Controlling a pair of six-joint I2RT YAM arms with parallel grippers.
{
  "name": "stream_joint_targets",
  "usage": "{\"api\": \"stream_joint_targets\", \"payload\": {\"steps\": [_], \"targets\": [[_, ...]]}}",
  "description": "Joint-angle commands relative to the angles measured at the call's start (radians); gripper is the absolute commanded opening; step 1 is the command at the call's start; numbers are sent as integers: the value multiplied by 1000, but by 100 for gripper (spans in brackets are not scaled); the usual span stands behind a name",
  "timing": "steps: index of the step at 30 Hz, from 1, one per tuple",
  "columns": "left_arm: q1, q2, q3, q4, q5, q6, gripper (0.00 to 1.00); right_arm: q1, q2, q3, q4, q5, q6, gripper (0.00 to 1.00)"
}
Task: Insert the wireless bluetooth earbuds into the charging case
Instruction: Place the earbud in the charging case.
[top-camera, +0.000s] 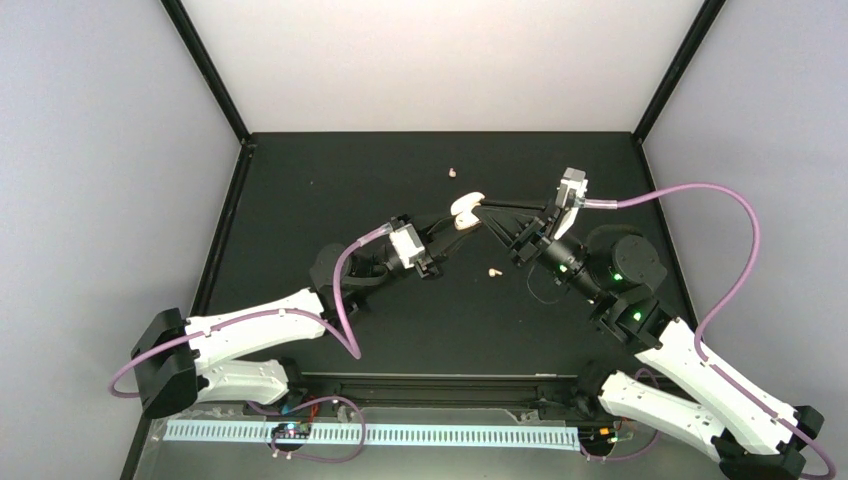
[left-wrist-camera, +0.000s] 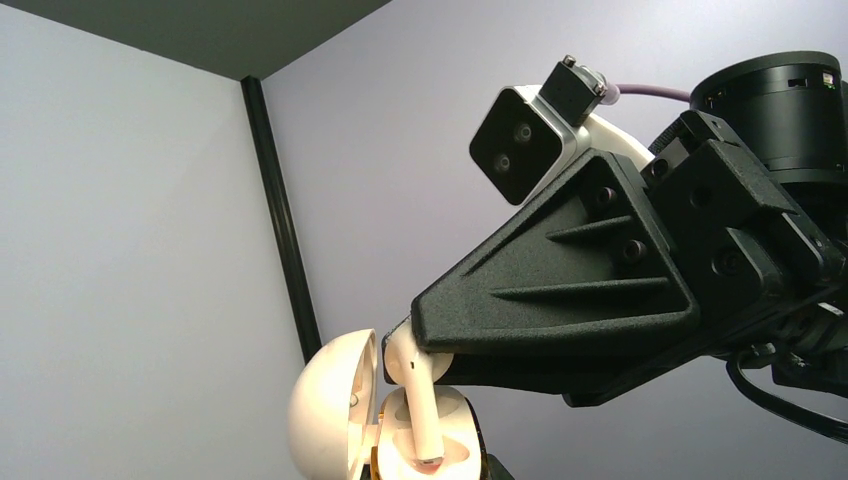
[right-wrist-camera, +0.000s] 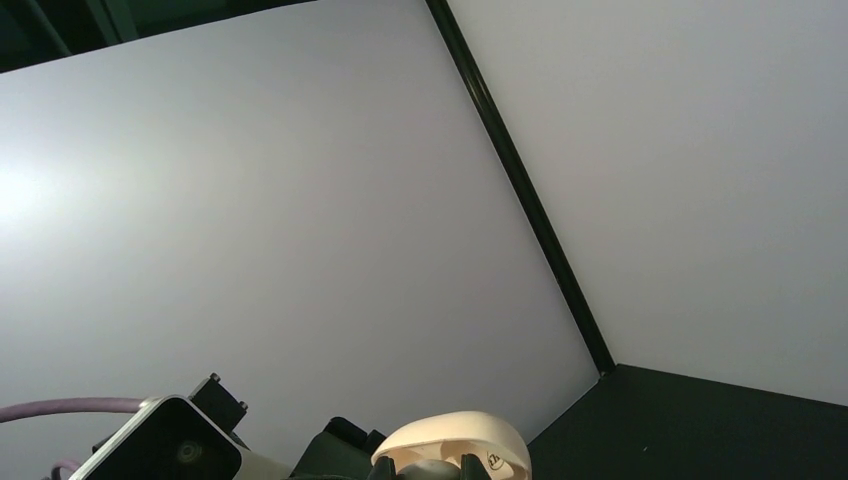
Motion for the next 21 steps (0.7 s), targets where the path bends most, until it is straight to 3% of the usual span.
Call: {"api": "stream_joint_targets", "payload": {"steps": [1,11,21], "targets": [[-6,-1,24,74,-4,-5,1,-3,-8,3,10,-11,-40,1],[-10,-4,71,-27,-38,-52,2,-3,11,10,-5,-30,-54,1],[-20,-8,65,-26,-33,-47,2,-3,24,19,-12,-34,-61,1]]}}
